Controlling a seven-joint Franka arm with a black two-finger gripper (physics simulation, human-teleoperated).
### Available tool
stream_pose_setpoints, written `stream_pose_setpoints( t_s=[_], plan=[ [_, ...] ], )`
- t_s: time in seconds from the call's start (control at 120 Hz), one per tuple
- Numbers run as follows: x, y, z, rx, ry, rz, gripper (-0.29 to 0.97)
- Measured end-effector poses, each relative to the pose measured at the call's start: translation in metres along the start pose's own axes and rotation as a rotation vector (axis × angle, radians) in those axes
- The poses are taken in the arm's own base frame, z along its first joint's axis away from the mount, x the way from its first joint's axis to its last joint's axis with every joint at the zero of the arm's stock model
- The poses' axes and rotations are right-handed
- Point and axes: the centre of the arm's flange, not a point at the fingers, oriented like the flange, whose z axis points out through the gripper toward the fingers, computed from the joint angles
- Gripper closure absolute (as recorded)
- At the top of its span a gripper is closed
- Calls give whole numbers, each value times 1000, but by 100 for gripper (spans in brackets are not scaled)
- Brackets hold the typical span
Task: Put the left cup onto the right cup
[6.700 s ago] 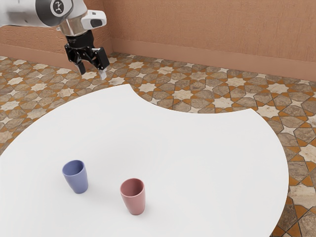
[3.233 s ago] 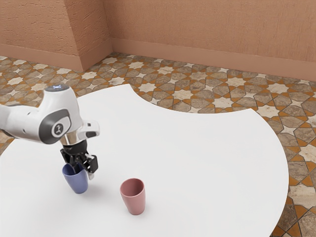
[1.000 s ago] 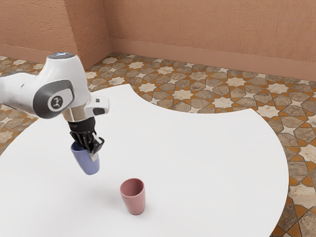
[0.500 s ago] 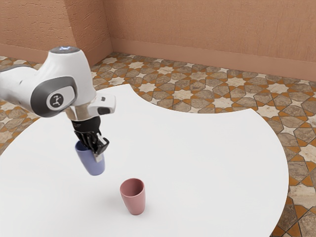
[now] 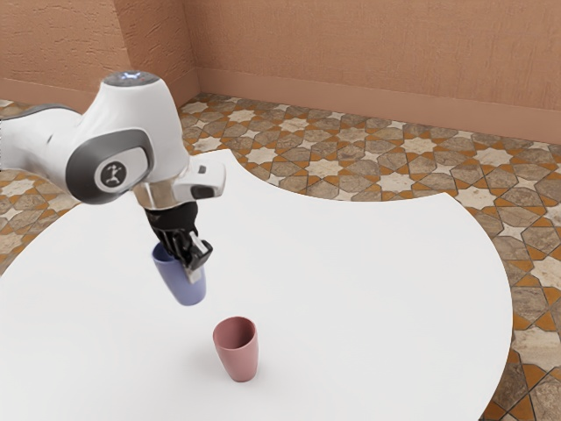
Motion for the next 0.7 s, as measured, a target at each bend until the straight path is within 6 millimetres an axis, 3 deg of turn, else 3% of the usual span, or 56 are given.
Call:
stream_pose_setpoints(
  t_s=[0.7],
  plan=[
    [10, 47, 15, -24, 23, 71, 78]
  ],
)
